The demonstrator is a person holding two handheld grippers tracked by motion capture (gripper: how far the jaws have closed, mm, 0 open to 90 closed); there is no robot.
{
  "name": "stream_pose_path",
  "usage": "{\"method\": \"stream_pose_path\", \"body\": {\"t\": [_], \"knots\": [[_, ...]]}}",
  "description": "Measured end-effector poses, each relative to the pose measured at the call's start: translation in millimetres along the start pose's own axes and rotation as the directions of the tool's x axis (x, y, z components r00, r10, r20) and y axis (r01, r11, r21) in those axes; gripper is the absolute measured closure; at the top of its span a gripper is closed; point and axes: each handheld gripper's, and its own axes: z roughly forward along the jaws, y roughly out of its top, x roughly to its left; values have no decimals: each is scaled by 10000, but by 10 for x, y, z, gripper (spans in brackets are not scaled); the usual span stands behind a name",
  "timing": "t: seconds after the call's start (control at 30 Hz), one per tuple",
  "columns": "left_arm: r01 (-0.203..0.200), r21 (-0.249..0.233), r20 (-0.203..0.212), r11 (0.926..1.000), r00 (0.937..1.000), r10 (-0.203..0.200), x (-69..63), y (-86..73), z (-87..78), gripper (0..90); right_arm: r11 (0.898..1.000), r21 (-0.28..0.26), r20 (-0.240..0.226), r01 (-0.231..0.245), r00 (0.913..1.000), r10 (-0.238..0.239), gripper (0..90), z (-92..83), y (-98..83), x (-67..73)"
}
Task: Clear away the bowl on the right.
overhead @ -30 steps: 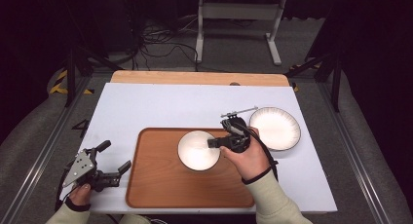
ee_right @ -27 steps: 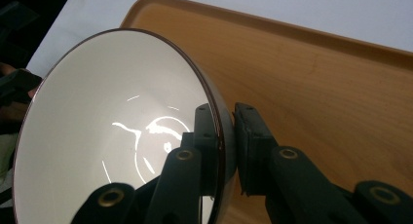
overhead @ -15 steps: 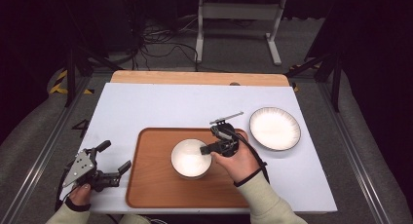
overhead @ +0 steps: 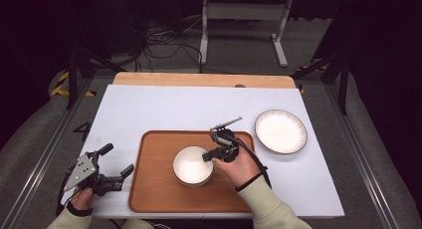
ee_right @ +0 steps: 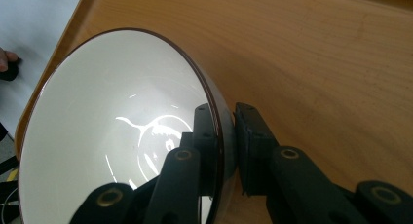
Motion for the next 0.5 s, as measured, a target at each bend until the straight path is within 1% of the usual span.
{"method": "stream_pose_path", "body": {"t": [0.07, 0.3, 0.5], "knots": [[-1, 1, 1, 10000, 10000, 1, 0, 0, 0, 2, 10000, 27, 19, -53, 10000, 53, 800, 17, 0, -5], [7, -2, 2, 10000, 10000, -7, 0, 0, 0, 2, 9999, 162, 127, -22, 9999, 20, 798, 78, -5, -25], [15, -4, 4, 10000, 10000, -15, 0, 0, 0, 2, 9997, 239, 133, 2, 9999, -5, 795, 114, -5, -35]]}}
